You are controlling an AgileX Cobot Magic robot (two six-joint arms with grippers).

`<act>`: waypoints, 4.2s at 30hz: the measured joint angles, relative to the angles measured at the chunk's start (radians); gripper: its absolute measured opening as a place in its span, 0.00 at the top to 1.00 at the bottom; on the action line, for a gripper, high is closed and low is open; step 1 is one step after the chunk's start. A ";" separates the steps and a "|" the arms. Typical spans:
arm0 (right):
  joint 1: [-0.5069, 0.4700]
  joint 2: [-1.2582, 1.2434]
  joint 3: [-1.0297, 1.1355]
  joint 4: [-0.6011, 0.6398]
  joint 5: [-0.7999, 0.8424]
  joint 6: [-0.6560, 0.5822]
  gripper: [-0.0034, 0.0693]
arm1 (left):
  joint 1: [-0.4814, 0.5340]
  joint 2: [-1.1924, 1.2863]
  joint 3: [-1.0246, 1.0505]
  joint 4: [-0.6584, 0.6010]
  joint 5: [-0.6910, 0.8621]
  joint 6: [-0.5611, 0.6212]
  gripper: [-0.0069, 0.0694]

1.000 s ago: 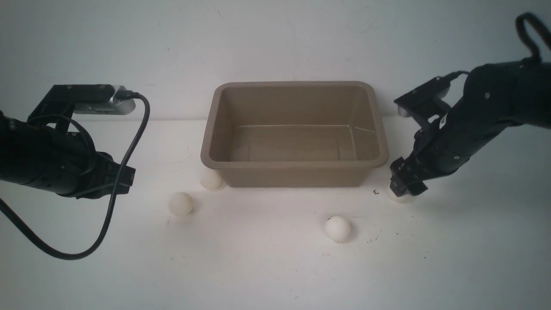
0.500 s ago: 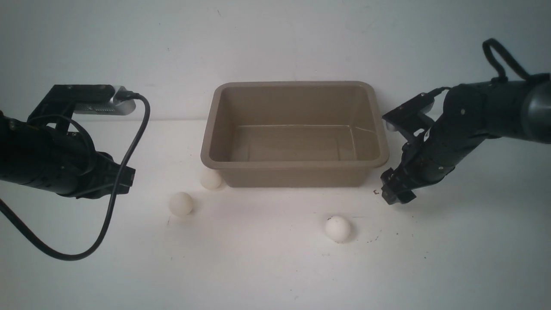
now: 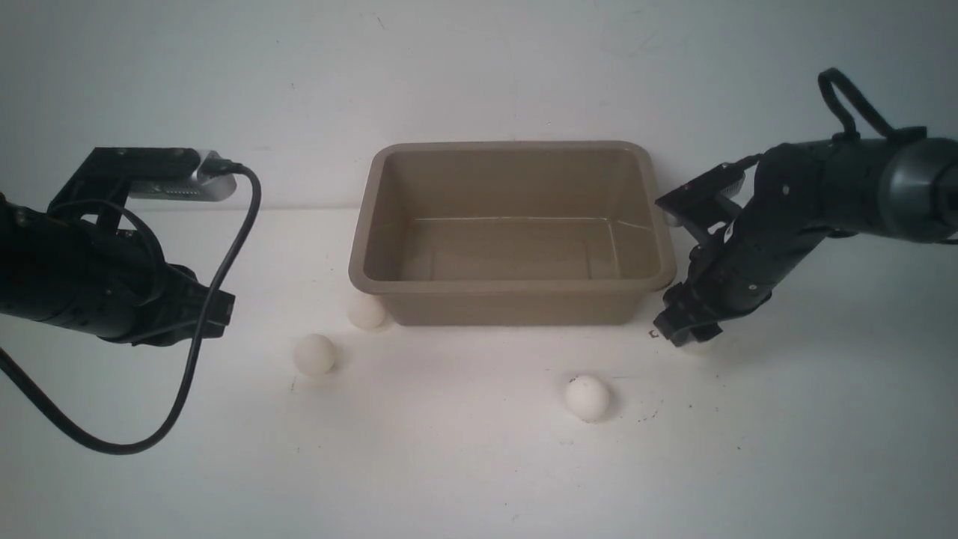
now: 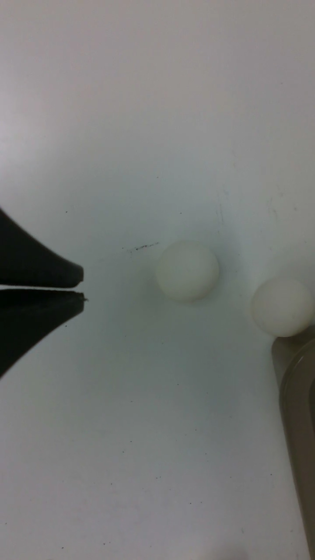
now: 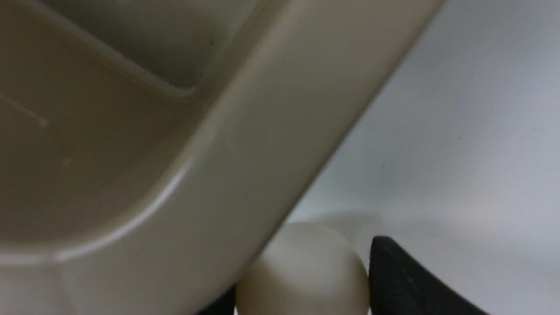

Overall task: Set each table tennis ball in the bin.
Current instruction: Use the right arm to clamp the table tennis ball closest to it, then use the right arm to put the table tennis ball into the box, then use the right arm to clamp the table tennis ball closest to it

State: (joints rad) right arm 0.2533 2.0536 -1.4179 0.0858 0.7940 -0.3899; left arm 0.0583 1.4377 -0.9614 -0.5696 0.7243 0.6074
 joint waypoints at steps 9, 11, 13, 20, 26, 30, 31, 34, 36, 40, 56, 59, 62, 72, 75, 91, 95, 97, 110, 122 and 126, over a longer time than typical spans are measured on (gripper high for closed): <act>0.000 -0.105 0.001 0.083 0.158 0.019 0.46 | 0.000 0.000 0.000 0.000 0.000 0.000 0.91; 0.000 -0.180 0.001 0.105 0.163 0.020 0.46 | 0.000 0.000 0.000 0.000 0.001 0.000 0.91; 0.002 -0.258 0.001 0.129 0.144 0.020 0.46 | 0.000 0.000 0.000 0.000 0.001 0.000 0.91; 0.078 -0.271 -0.098 0.147 0.074 -0.014 0.46 | 0.000 0.000 0.000 0.000 0.002 0.004 0.91; 0.108 -0.084 -0.264 0.143 0.072 0.041 0.46 | 0.000 0.000 0.000 0.000 0.022 0.004 0.91; 0.108 0.018 -0.367 0.138 0.095 0.046 0.46 | 0.000 0.000 0.000 0.000 0.032 0.004 0.91; 0.108 0.044 -0.392 0.138 0.102 0.046 0.46 | 0.000 0.000 0.000 0.000 0.033 0.004 0.91; 0.108 0.077 -0.429 0.138 0.107 0.046 0.46 | 0.000 0.000 0.000 0.000 0.042 0.004 0.91; 0.108 0.096 -0.452 0.138 0.114 0.051 0.45 | 0.000 0.000 0.000 0.000 0.055 0.004 0.91; 0.109 0.103 -0.466 0.138 0.133 0.072 0.33 | 0.000 0.000 0.000 0.000 0.066 0.004 0.91; 0.125 -0.214 -0.311 0.177 0.353 0.041 0.34 | 0.000 0.000 0.000 0.000 0.093 0.019 0.91; 0.161 -0.308 -0.173 0.194 0.321 0.027 0.37 | 0.000 0.000 0.000 0.000 0.102 0.019 0.91; 0.212 -0.374 -0.008 0.202 0.224 0.030 0.38 | 0.000 0.000 0.000 0.000 0.106 0.028 0.91; 0.259 -0.288 0.170 0.103 0.094 0.125 0.39 | 0.000 0.000 0.000 -0.001 0.106 0.037 0.91; 0.262 -0.249 0.170 0.090 0.081 0.137 0.39 | 0.000 0.000 0.000 -0.001 0.106 0.040 0.91; 0.269 -0.170 0.124 0.123 0.029 0.140 0.39 | 0.000 0.000 0.000 -0.029 0.106 0.057 0.91; 0.269 -0.150 0.120 0.122 0.023 0.140 0.39 | 0.000 0.000 0.000 -0.030 0.106 0.064 0.91; 0.269 -0.147 0.116 0.119 0.010 0.139 0.39 | 0.000 0.000 0.000 -0.030 0.106 0.064 0.91; 0.269 -0.089 0.073 0.115 -0.012 0.139 0.39 | 0.000 0.000 0.000 -0.030 0.106 0.069 0.91; 0.269 -0.024 0.046 0.042 0.022 0.180 0.41 | 0.000 0.000 0.000 -0.030 0.107 0.070 0.91; 0.269 -0.024 0.045 0.043 0.035 0.186 0.45 | 0.000 0.000 0.000 -0.030 0.107 0.070 0.91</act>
State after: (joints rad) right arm 0.5223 2.0299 -1.3726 0.1290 0.8287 -0.2038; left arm 0.0583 1.4377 -0.9615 -0.5994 0.8310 0.6770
